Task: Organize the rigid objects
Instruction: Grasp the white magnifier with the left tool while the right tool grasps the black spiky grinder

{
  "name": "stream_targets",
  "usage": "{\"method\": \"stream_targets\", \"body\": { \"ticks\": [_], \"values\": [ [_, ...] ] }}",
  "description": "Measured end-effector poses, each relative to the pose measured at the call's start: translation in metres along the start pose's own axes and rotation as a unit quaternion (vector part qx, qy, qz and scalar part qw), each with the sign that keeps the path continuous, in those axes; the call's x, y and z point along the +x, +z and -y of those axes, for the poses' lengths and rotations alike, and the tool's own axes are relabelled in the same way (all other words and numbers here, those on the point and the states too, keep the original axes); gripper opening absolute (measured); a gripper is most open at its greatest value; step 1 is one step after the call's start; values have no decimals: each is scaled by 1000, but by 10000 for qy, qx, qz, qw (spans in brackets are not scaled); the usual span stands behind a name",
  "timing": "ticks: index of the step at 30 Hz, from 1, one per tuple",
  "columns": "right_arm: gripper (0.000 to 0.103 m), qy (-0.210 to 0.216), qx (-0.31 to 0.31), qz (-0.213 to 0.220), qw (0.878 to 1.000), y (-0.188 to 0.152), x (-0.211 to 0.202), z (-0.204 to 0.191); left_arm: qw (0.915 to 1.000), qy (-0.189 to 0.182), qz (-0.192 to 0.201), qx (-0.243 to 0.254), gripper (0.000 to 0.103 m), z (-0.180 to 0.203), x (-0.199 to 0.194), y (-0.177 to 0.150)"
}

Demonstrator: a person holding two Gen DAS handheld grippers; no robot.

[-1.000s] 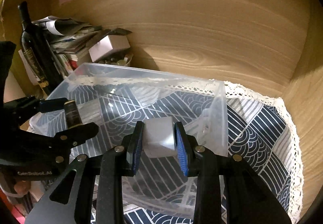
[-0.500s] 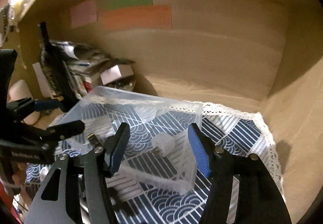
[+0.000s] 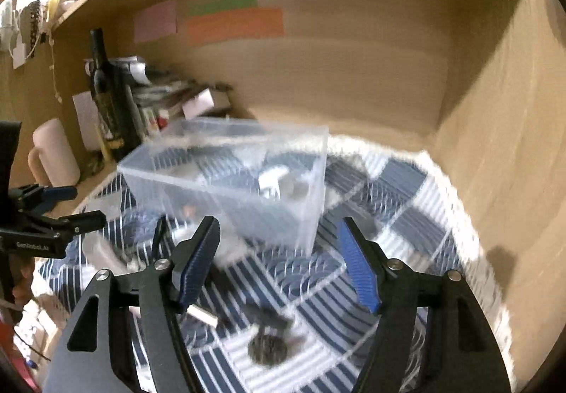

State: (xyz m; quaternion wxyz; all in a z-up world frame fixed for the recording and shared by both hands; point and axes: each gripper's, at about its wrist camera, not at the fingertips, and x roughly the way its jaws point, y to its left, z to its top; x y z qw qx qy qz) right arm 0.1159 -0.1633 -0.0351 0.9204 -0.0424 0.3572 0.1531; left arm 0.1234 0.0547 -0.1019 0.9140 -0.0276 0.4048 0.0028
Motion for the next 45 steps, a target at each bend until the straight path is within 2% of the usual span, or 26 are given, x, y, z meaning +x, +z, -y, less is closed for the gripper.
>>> {"method": "stream_targets", "body": {
  "ticks": [5, 11, 13, 19, 23, 26, 29, 31, 35, 40, 45],
  "values": [
    [66, 59, 118, -385, 9992, -31, 5, 3, 9996, -53, -269, -39, 101, 7, 19, -16],
    [66, -17, 172, -652, 9977, -56, 6, 4, 9986, -181, -275, -406, 101, 3, 25, -33],
    [66, 26, 211, -712, 9972, -61, 5, 5, 9973, -242, -363, -593, 101, -3, 22, -38],
    [66, 50, 300, -721, 9969, -69, 4, 8, 9947, 51, -277, -988, 101, -16, -11, -52],
    [65, 73, 281, -690, 9972, -70, 5, 9, 9916, -112, -424, -1215, 101, -14, -16, -60],
    [65, 133, 260, -718, 9970, -71, 8, 8, 9894, -344, -593, -1280, 86, -4, -7, -60],
    [63, 191, 240, -769, 9966, -73, 12, 7, 9897, -293, -575, -1277, 84, 5, 1, -55],
    [57, 233, 227, -803, 9962, -74, 14, 6, 9901, -264, -504, -1281, 82, 8, 4, -50],
    [43, 351, 168, -895, 9952, -76, 19, 3, 9895, -397, -534, -1280, 73, 15, 20, -43],
    [30, 281, 46, -887, 9957, -77, 22, 0, 9958, -181, -358, -827, 65, 29, 25, -40],
    [30, 295, 105, -874, 9957, -76, 22, 3, 9987, -37, -243, -436, 52, 33, 29, -33]
  ]
}}
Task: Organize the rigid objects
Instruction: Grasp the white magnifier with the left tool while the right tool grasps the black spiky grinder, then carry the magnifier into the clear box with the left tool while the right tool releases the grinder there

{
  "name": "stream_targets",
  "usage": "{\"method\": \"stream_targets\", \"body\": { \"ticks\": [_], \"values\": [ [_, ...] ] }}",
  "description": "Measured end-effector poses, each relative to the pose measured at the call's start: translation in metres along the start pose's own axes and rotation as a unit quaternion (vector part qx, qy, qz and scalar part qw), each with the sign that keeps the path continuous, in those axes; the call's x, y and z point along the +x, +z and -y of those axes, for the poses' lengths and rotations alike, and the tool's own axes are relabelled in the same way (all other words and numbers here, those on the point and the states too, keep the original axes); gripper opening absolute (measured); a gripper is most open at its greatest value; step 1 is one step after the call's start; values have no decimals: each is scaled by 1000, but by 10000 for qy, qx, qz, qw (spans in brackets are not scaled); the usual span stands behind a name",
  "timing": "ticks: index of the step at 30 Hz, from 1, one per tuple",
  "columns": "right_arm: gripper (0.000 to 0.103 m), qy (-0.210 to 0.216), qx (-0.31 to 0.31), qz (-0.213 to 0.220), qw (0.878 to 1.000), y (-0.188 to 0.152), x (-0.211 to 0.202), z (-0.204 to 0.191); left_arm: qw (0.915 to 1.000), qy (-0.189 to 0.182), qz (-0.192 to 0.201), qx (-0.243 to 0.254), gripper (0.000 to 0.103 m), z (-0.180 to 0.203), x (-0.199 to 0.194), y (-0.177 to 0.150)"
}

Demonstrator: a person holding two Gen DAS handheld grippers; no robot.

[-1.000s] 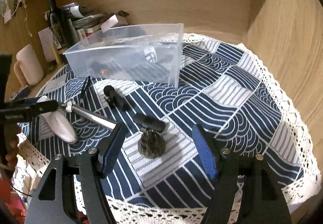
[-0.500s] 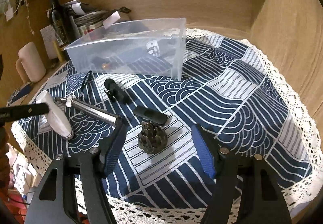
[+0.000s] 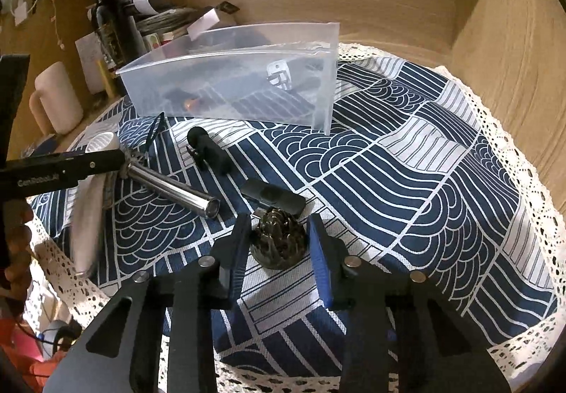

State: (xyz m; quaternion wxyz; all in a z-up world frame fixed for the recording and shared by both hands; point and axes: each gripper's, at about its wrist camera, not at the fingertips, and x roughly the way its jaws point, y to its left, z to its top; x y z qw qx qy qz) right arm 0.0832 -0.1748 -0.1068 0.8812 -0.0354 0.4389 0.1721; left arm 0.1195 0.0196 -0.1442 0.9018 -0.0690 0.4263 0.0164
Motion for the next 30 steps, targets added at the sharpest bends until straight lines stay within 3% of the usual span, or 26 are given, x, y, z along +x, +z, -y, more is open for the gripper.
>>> {"method": "stream_targets", "body": {
  "ticks": [9, 15, 18, 21, 25, 30],
  "values": [
    [30, -36, 79, 87, 9999, 2, -4, 4, 9989, -29, 42, 465, 50, -10, -3, -4],
    [30, -28, 40, 92, 9999, 4, -7, 4, 9988, -3, -314, 387, 56, -13, -3, -18],
    [30, -16, -8, 110, 9999, 4, -9, 1, 9988, 80, -240, 422, 55, -10, -4, -23],
    [30, -3, 13, 134, 9999, 3, -10, -1, 9986, 127, -137, 487, 41, -8, -5, -23],
    [30, 52, 104, 244, 9996, 6, -16, 1, 9992, 7, -96, 381, 41, -11, -7, -17],
    [29, 31, 88, 509, 9987, 21, -25, 1, 9989, -18, 280, 386, 41, -8, -27, 1]
  ]
}}
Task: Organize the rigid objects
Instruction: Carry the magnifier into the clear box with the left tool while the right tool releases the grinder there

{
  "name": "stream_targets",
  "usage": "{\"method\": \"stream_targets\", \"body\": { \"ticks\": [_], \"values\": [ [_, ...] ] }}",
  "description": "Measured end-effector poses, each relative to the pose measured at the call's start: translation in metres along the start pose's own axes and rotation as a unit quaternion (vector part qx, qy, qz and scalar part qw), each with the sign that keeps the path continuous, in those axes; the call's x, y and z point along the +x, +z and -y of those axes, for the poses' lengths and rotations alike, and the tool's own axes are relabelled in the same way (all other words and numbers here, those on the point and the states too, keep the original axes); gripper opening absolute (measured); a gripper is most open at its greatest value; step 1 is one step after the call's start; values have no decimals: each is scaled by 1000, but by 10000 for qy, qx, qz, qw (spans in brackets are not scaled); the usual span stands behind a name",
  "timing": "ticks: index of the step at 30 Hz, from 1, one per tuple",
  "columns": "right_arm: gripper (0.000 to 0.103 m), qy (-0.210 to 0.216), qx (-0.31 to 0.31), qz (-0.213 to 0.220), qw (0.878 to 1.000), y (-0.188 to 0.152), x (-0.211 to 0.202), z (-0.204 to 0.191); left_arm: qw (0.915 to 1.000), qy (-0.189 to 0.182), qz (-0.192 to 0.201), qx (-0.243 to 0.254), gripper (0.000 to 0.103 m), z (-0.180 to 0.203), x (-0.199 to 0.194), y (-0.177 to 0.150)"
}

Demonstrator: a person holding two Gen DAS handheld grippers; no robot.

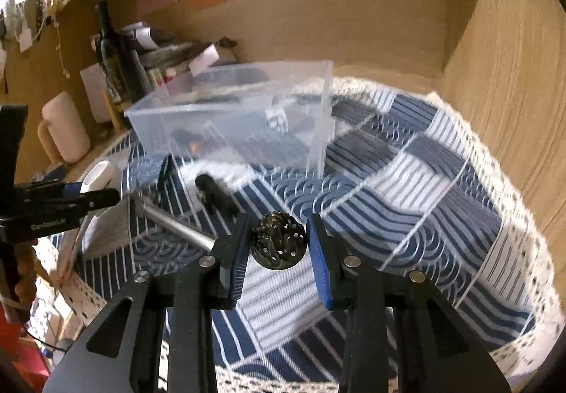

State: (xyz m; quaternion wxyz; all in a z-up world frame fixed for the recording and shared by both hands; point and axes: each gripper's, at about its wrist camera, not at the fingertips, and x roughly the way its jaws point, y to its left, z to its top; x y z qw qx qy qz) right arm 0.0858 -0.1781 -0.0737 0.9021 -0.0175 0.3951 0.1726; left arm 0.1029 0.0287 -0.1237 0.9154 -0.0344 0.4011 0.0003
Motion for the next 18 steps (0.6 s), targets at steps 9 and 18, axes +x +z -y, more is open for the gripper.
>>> {"method": "stream_targets", "body": {
  "ticks": [9, 18],
  "values": [
    [29, -105, -178, 541, 9983, 41, -12, -3, 9964, -11, 847, -60, 41, -5, -52, 42],
    [29, -78, -240, 770, 9967, 86, -3, 1, 9910, -58, 1328, -133, 41, -11, -78, 87]
  ]
}}
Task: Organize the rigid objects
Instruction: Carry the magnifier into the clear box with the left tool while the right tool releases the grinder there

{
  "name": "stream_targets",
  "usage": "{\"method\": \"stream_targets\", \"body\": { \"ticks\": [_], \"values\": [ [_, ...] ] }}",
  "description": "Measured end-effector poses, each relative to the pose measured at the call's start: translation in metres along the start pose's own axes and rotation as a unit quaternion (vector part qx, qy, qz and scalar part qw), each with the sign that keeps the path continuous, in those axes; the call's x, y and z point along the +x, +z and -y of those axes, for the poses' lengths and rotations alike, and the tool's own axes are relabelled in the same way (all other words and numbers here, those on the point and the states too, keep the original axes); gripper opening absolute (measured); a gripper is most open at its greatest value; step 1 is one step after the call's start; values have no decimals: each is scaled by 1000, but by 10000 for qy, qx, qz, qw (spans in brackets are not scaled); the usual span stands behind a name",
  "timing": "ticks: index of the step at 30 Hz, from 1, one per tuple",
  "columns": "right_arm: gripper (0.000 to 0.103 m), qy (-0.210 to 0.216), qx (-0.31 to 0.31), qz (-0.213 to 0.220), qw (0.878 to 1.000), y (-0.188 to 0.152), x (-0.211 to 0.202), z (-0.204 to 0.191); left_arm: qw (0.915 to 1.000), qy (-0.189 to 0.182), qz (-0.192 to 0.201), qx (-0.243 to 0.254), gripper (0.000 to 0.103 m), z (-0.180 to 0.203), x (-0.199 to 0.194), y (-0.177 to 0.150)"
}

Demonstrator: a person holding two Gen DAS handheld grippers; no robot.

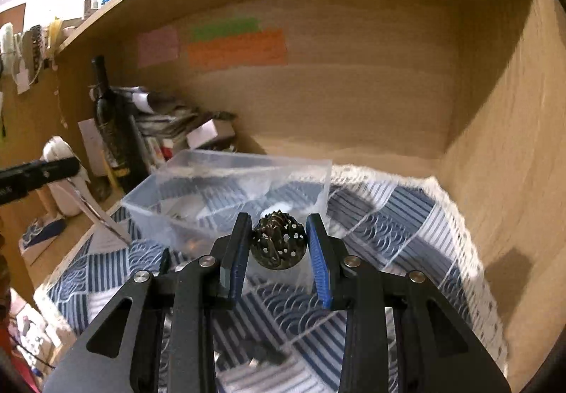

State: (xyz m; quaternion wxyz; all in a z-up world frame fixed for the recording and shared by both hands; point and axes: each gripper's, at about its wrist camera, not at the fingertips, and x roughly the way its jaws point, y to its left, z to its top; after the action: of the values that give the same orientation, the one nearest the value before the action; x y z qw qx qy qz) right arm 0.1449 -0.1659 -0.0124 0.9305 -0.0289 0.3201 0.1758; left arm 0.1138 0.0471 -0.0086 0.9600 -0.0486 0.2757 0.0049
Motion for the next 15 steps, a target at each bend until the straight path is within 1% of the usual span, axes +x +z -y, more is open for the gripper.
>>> {"method": "stream_targets", "body": {
  "ticks": [4, 10, 14, 15],
  "values": [
    [29, 43, 74, -19, 10000, 14, 13, 6, 10000, 39, 76, 24, 41, 0, 9, 23],
    [29, 85, 23, -87, 9999, 24, 33, 4, 9999, -82, 125, 18, 41, 8, 23, 42],
    [29, 160, -45, -218, 9996, 25, 49, 1, 9994, -339, 65, 46, 41, 20, 37, 50],
    [29, 186, -57, -274, 9994, 25, 54, 0, 9994, -313, -62, 92, 41, 25, 42, 51]
  ]
}}
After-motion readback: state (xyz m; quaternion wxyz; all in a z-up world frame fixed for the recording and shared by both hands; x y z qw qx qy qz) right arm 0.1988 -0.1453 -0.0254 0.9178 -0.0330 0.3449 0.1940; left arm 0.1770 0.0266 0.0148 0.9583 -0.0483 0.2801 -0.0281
